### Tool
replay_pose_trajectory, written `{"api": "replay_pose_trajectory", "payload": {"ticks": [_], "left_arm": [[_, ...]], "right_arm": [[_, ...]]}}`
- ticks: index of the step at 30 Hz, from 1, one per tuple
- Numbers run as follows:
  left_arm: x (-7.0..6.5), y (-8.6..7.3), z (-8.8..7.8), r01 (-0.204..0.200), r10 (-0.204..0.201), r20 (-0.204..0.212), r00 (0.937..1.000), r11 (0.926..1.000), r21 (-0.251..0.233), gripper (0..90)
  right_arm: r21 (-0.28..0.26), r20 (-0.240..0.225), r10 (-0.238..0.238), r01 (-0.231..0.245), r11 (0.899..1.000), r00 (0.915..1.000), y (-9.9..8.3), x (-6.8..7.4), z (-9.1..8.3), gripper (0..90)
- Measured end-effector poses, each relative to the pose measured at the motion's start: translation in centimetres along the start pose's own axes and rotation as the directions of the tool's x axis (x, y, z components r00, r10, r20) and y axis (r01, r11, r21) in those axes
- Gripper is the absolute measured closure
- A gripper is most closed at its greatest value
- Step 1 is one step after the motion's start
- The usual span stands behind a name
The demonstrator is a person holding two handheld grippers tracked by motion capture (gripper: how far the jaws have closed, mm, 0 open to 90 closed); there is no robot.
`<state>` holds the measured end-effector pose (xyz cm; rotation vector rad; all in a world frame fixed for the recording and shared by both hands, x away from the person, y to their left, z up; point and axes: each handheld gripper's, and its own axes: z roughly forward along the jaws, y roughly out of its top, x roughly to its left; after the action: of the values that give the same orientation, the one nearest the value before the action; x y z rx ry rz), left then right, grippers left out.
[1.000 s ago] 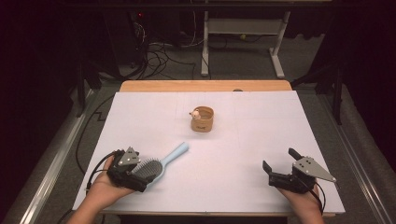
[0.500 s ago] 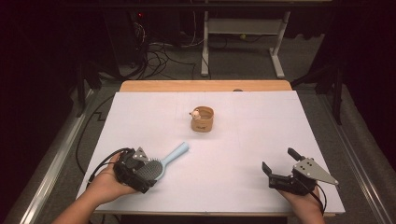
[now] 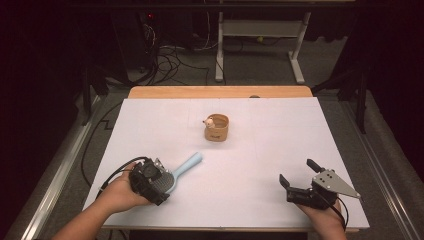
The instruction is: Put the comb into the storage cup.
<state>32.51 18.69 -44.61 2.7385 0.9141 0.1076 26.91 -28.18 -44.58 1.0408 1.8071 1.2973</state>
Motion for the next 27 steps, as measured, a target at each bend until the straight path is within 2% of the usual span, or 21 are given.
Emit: {"api": "replay_pose_trajectory", "payload": {"ticks": [3, 9, 17, 23, 27], "left_arm": [[-0.25, 0.33, 0.11, -0.015, 0.015, 0.000, 0.9999, 0.9994, 0.030, 8.7], [-0.25, 0.80, 0.20, -0.010, 0.010, -0.001, 1.0000, 0.9977, 0.067, 12.4], [0.33, 0.95, 0.45, -0.003, 0.000, 0.043, 0.9991, 0.9970, 0.077, 12.9], [0.42, 0.82, 0.47, 0.018, -0.020, 0.043, 0.9989, 0.9979, 0.063, 15.0], [0.46, 0.99, 0.55, 0.026, -0.030, 0.046, 0.9985, 0.9972, 0.070, 14.1]], "right_arm": [[-0.001, -0.001, 0.001, -0.001, 1.000, 1.0000, -0.02, -0.02, 0.01, 0.1], [-0.001, -0.002, -0.003, 0.003, 1.000, 1.0000, -0.02, 0.08, -0.02, 0.1], [0.003, -0.002, -0.006, 0.006, 1.000, 1.0000, -0.03, 0.14, -0.01, 0.1], [0.000, -0.005, -0.008, 0.008, 1.000, 1.0000, -0.01, 0.25, 0.02, 0.1], [-0.001, -0.006, -0.007, 0.007, 1.000, 1.0000, -0.01, 0.23, -0.02, 0.1]]}}
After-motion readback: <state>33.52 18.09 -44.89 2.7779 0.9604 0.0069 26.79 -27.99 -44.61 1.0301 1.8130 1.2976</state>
